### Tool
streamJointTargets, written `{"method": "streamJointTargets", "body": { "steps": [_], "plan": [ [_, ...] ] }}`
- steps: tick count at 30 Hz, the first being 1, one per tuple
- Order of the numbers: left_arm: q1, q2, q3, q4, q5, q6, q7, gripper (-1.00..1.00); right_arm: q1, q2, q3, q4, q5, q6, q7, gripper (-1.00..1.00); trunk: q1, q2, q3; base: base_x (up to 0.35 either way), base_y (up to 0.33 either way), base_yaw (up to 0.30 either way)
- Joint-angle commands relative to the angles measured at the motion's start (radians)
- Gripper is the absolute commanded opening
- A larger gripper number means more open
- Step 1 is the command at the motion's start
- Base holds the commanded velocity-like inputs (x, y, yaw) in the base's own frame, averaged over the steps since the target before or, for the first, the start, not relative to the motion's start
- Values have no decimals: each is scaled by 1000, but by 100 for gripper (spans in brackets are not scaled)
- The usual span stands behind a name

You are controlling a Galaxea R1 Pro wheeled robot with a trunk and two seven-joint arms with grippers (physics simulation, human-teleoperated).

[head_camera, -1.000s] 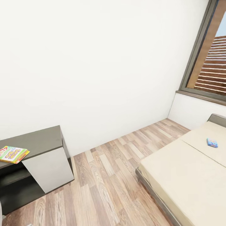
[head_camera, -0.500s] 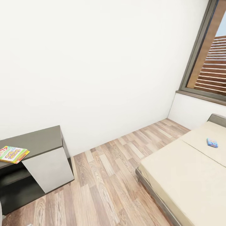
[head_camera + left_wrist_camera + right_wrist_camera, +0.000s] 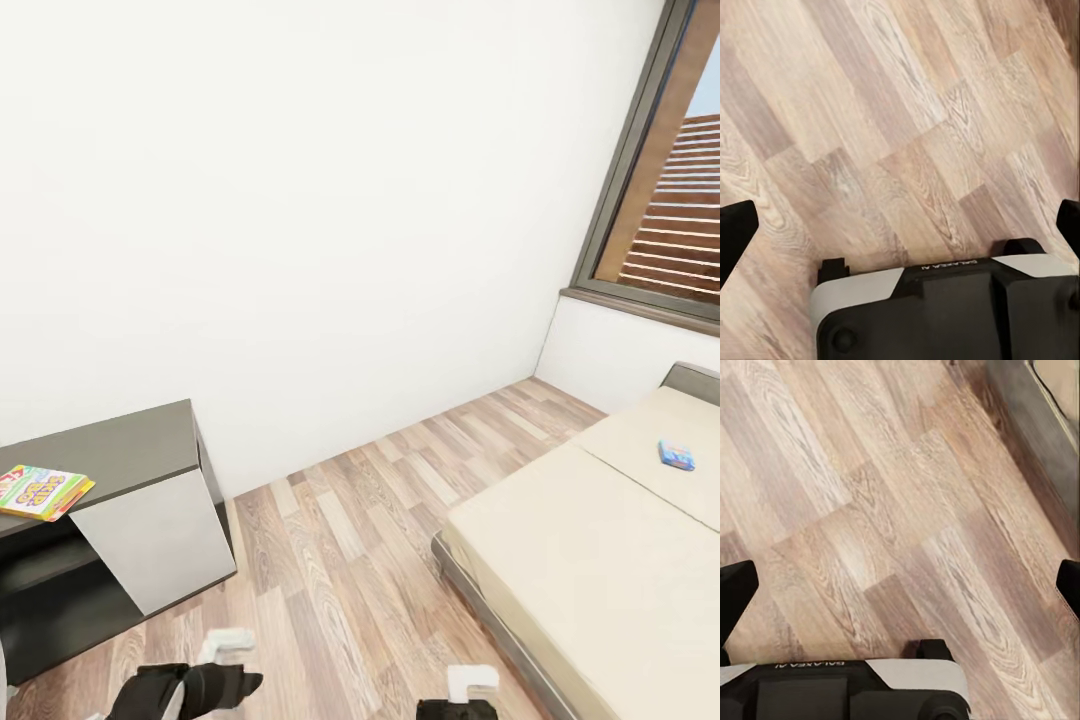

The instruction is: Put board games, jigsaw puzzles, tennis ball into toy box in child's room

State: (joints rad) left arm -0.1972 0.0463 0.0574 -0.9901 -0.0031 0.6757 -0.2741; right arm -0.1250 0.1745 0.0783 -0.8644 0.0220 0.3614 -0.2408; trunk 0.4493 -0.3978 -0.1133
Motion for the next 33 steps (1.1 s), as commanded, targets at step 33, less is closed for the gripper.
{"method": "streamJointTargets", "body": {
  "steps": [33],
  "plan": [
    [-6,1,99,-415,2,309,-135,100,-2,0,132,-552,-78,346,2,100,1,-2,-5,0,0,-49]
  ]
}}
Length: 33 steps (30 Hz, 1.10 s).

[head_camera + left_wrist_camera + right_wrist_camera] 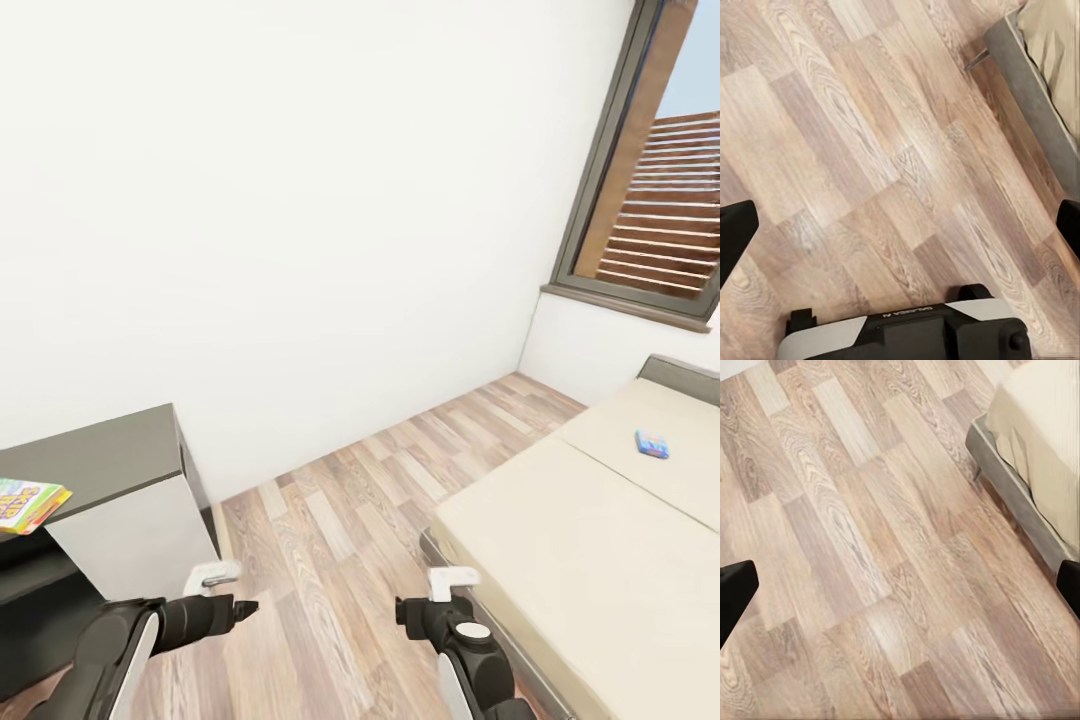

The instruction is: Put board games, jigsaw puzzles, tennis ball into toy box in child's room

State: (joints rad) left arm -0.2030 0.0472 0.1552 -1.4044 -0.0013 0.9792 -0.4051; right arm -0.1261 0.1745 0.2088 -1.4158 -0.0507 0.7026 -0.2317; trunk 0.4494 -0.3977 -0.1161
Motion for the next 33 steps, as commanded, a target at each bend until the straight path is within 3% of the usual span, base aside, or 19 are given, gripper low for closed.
{"method": "streamJointTargets", "body": {
  "steps": [1,21,33],
  "plan": [
    [-1,-1,1,-1,0,6,-4,100,-1,0,1,0,-7,4,-7,100,1,-2,-3,0,0,-248],
    [-1,4,3,-2,0,5,-5,100,0,0,14,0,-33,-7,-8,100,1,-2,-5,0,4,-43],
    [-2,25,5,-4,0,-1,-6,100,0,0,14,0,-34,-7,-8,100,1,-2,-5,111,200,-163]
  ]
}}
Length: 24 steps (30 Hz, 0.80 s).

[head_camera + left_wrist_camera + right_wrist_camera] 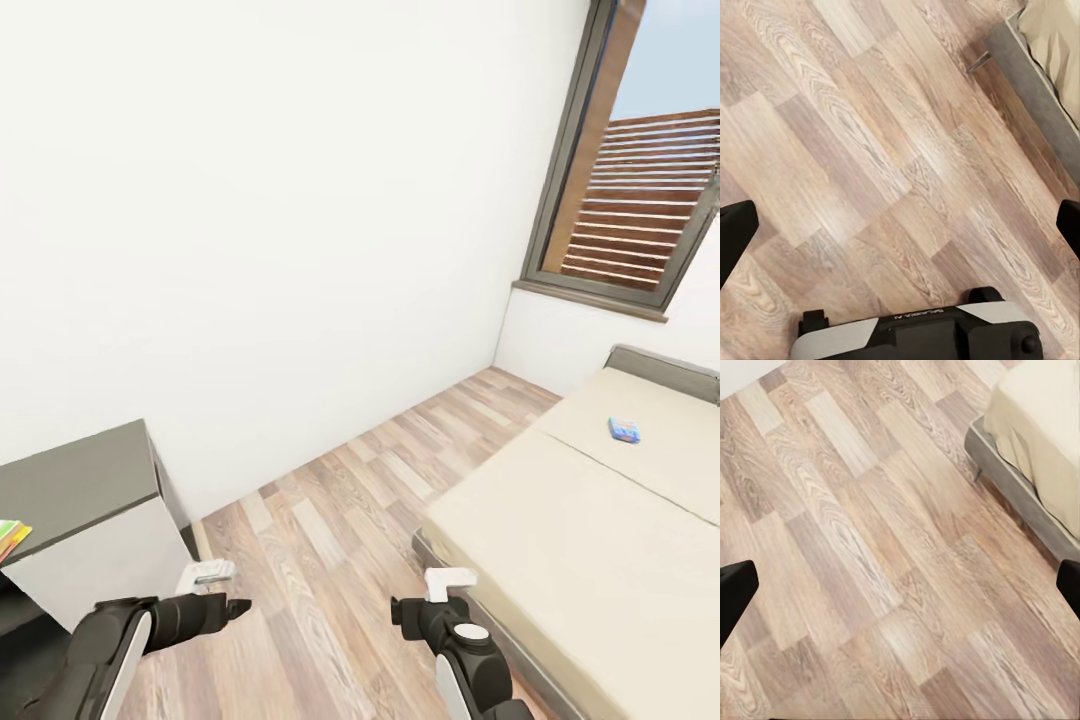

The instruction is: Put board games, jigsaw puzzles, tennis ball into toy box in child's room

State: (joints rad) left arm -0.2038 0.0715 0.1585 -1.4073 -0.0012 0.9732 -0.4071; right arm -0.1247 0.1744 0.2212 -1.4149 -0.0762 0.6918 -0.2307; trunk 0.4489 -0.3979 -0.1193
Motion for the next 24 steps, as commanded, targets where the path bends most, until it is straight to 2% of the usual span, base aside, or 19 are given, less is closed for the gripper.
{"method": "streamJointTargets", "body": {
  "steps": [1,11,24],
  "plan": [
    [-1,0,1,-1,0,5,-4,100,-1,0,1,-1,-8,4,-9,100,1,-2,-2,236,190,-274],
    [0,1,1,-1,0,3,-4,100,-1,0,1,-1,-8,3,-9,100,1,-2,-2,216,81,-277],
    [0,1,1,-1,0,2,-4,100,-1,0,1,1,-23,3,-9,100,1,-2,-2,33,4,-278]
  ]
}}
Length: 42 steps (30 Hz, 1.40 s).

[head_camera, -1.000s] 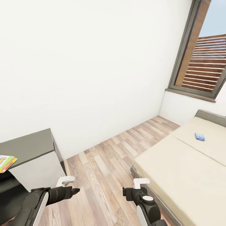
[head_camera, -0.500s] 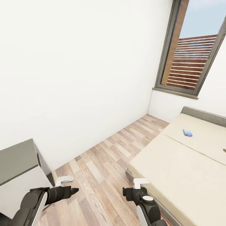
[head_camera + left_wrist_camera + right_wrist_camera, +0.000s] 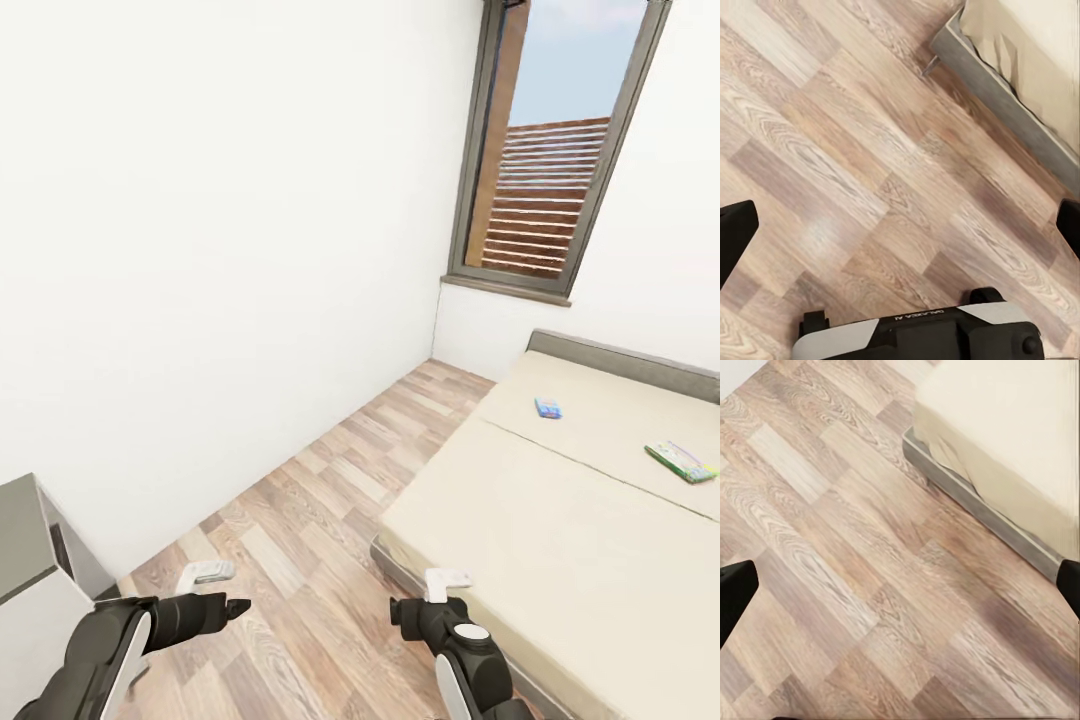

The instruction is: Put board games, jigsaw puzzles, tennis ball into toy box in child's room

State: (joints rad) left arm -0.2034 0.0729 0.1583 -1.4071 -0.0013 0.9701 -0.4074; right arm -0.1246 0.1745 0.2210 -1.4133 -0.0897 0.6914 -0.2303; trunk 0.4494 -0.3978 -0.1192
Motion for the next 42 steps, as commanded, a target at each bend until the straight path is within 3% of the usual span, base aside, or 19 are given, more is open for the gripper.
{"method": "streamJointTargets", "body": {
  "steps": [1,9,12,17,19,24,30,31,33,42],
  "plan": [
    [-1,0,1,-1,0,5,-4,100,-1,0,1,-1,-10,3,-9,100,1,-2,-2,2,43,-278],
    [-1,2,2,-6,0,8,-11,100,-1,0,2,-9,-11,8,-5,100,1,-2,-2,1,96,-278],
    [-1,5,3,-13,0,12,-61,100,0,0,2,-42,-24,13,1,100,1,-2,-2,0,23,-269],
    [-1,51,4,-17,0,14,-251,100,0,-2,1,-97,-86,20,12,100,1,-2,-2,0,8,-255],
    [-1,88,3,-17,-4,10,-389,100,0,-4,1,-115,-136,23,15,100,1,-2,-2,0,2,-170],
    [-1,115,5,-18,-10,5,-514,100,0,-7,2,-125,-176,24,18,100,1,-2,-2,0,1,-65],
    [-1,121,10,-18,-10,3,-548,100,0,-7,-4,-128,-186,23,18,100,1,-2,-2,92,98,-127],
    [-1,122,33,-18,-8,2,-555,100,0,-7,-7,-127,-188,24,19,100,1,-2,-2,109,52,-263],
    [-1,122,41,-18,-7,2,-556,100,0,-8,-8,-127,-192,24,19,100,1,-2,-2,82,34,-262],
    [-1,122,48,-18,-6,2,-557,100,0,-9,-11,-127,-201,21,19,100,1,-2,-2,20,8,-99]
  ]
}}
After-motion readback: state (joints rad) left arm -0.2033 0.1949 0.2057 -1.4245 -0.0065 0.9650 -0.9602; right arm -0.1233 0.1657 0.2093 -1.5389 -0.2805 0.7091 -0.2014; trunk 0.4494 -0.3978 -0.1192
